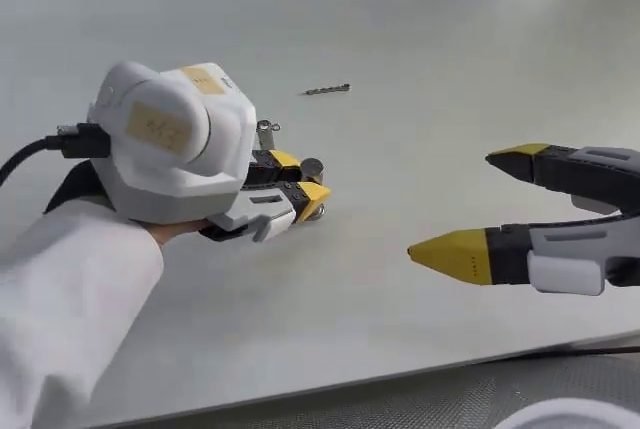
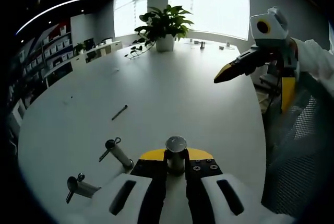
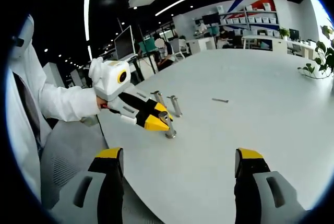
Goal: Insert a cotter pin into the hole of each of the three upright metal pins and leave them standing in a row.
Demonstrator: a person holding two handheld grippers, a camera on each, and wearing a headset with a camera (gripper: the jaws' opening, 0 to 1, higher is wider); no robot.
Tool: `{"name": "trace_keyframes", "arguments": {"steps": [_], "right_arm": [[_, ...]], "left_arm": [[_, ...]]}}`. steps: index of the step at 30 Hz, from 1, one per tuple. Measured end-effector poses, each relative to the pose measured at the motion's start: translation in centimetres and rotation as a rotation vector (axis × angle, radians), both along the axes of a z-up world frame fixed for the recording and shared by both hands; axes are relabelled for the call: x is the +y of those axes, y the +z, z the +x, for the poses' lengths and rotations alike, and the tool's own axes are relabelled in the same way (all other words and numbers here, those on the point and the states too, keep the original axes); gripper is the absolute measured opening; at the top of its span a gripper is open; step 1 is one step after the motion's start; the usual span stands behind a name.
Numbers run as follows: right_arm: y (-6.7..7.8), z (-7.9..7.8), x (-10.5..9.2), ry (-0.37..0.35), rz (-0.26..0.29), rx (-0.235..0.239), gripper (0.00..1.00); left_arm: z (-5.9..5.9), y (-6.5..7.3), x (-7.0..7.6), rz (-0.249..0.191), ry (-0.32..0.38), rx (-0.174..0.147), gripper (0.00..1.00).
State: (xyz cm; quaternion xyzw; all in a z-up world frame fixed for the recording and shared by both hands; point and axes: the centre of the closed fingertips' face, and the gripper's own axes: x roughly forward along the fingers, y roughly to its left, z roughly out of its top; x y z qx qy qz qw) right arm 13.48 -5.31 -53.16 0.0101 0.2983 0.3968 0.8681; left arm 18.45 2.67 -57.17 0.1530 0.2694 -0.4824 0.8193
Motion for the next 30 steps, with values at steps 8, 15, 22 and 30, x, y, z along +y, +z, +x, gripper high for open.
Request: {"name": "trace_keyframes", "arguments": {"steps": [8, 15, 22, 30], "right_arm": [[-0.2, 0.2, -0.2, -0.003, 0.0, 0.004, 0.86], [-0.2, 0.2, -0.3, 0.0, 0.0, 0.005, 0.86], [-0.2, 0.1, -0.3, 0.001, -0.003, 0.007, 0.86], [-0.1, -0.1, -0.3, 0.006, -0.005, 0.005, 0.85]], "left_arm": [[0.5, -0.4, -0.2, -0.003, 0.025, -0.014, 0.11], [0.4, -0.4, -0.2, -0.032, 0.048, -0.029, 0.11], [0.3, -0.5, -0.1, -0.004, 0.023, -0.051, 0.12], [-0.8, 1.5, 0.7, -0.099, 0.028, 0.038, 0.31]]}}
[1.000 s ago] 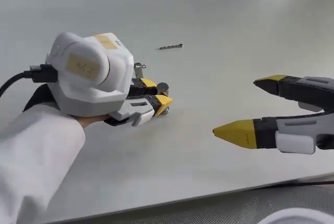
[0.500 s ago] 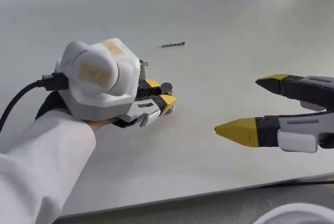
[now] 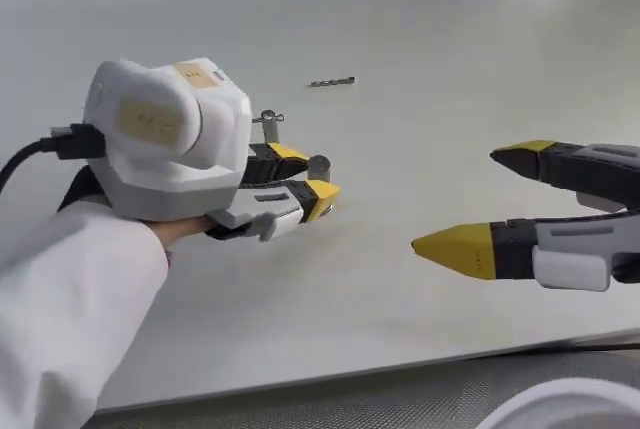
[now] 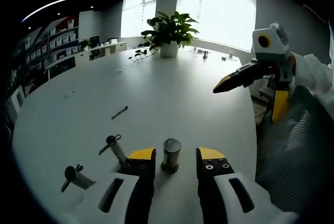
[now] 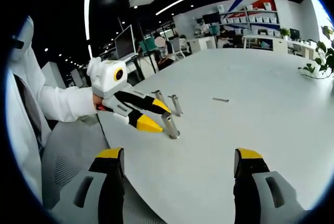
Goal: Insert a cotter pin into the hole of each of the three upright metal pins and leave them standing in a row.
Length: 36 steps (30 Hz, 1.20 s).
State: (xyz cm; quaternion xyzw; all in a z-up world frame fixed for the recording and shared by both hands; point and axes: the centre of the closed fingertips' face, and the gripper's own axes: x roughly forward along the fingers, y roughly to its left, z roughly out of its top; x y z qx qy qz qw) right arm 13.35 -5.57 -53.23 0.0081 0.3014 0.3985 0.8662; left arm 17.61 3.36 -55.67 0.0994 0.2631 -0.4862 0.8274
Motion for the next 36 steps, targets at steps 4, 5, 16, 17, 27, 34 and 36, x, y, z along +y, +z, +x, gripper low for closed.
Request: {"name": "trace_keyframes", "arguments": {"steps": [4, 5, 16, 17, 27, 34, 36], "right_arm": [[0.0, 0.0, -0.1, 0.003, -0.006, 0.005, 0.85], [0.0, 0.0, -0.2, 0.002, -0.007, 0.005, 0.85], [-0.1, 0.4, -0.6, 0.012, -0.019, 0.017, 0.85], [-0.1, 0.5, -0.6, 0.014, -0.021, 0.018, 0.85], [0.0, 1.6, -0.9, 0.053, -0.062, 0.026, 0.84], [0.2, 2.1, -0.8, 0.172, -0.142, 0.042, 0.75], [0.3, 2.7, -0.8, 0.207, -0.172, 0.035, 0.74]], "left_arm": [[-1.6, 1.6, 0.7, -0.051, -0.079, 0.01, 0.44], [-2.1, 1.8, 0.8, -0.071, -0.083, 0.041, 0.46], [-4.0, 2.4, 3.6, -0.098, -0.084, 0.079, 0.91], [-4.2, 2.2, 3.7, -0.097, -0.083, 0.089, 0.95], [-5.4, 4.0, 3.6, -0.18, -0.085, 0.074, 0.99], [-5.2, 4.1, 4.4, -0.182, -0.051, 0.071, 0.99], [-5.4, 4.3, 4.5, -0.187, -0.045, 0.071, 0.99]]}}
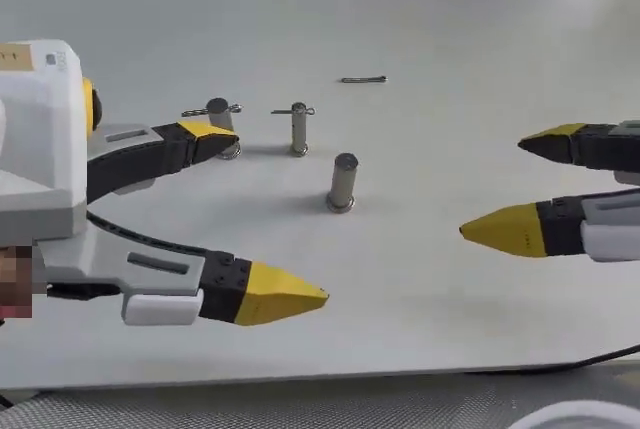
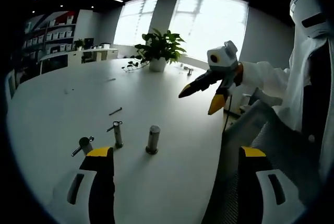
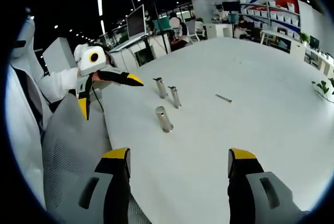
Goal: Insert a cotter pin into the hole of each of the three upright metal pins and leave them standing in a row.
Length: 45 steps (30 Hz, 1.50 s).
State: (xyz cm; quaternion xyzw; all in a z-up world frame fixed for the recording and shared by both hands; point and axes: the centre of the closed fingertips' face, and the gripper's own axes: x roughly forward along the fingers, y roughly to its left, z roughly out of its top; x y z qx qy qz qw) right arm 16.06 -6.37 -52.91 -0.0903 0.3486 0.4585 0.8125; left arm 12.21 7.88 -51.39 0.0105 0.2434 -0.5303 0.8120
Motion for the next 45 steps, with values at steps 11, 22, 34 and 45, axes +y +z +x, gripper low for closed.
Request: {"name": "trace_keyframes", "arguments": {"steps": [11, 22, 34, 45], "right_arm": [[1.8, 6.0, 0.9, 0.21, -0.166, -0.046, 0.61], [-0.3, 13.3, 3.2, 0.3, -0.181, 0.013, 0.43], [-4.4, 17.5, 4.2, 0.434, -0.376, 0.021, 0.15], [-6.5, 17.5, 6.1, 0.586, -0.52, -0.026, 0.11]], "left_arm": [[-1.4, 0.1, 0.4, -0.016, 0.026, 0.017, 0.99], [-2.8, -0.7, 0.8, -0.011, 0.045, 0.065, 0.95], [-3.0, -0.3, 2.1, -0.024, 0.137, 0.056, 0.97], [-2.6, 0.2, 2.5, -0.038, 0.18, 0.059, 0.97]]}}
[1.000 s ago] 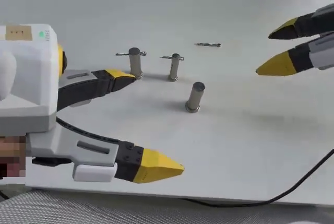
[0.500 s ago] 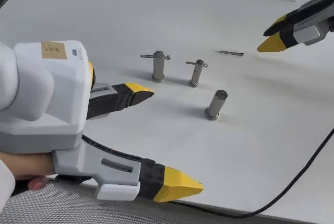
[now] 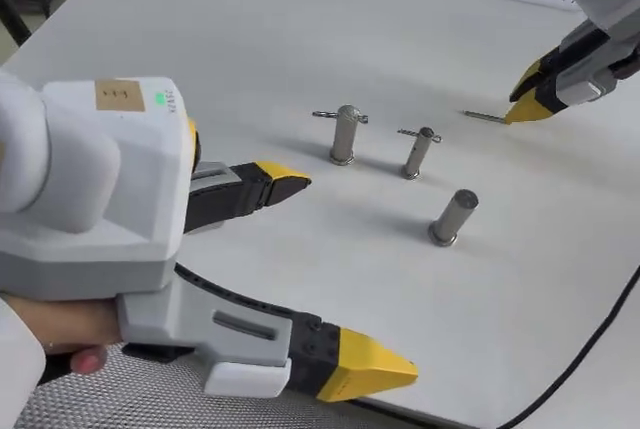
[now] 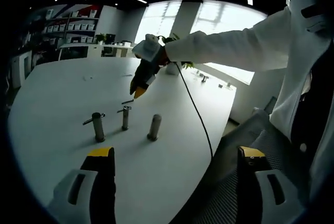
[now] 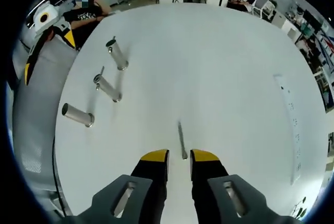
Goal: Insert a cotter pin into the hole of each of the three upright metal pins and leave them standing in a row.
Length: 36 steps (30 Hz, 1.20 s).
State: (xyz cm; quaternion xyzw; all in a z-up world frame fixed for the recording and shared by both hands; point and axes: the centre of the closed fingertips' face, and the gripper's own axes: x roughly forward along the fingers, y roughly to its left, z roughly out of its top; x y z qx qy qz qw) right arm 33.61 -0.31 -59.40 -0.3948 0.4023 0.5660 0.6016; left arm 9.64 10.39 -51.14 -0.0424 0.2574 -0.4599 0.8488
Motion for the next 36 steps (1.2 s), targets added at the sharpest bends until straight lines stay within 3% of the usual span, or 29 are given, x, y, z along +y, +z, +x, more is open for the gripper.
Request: {"name": "trace_keyframes", "arguments": {"steps": [9, 16, 21, 25, 36], "right_arm": [[-1.1, 0.4, -0.3, 0.011, -0.053, -0.017, 0.0], [-1.2, 0.0, -0.4, 0.035, -0.085, -0.006, 0.0], [-1.1, -0.7, 0.2, 0.045, -0.079, 0.0, 0.0], [-1.5, -1.0, 0.0, 0.068, -0.11, -0.016, 0.0], [-1.3, -0.5, -0.1, 0.02, -0.07, -0.029, 0.0]], "left_arm": [[-0.4, -0.1, -0.2, -0.001, -0.014, 0.012, 0.94], [-0.5, -0.2, -0.2, -0.002, -0.019, 0.016, 0.94], [-0.5, -0.2, -0.2, -0.003, -0.018, 0.016, 0.94], [-0.5, -0.2, -0.2, -0.006, -0.016, 0.016, 0.94], [-0.6, -0.2, -0.4, 0.002, -0.022, 0.018, 0.92]]}}
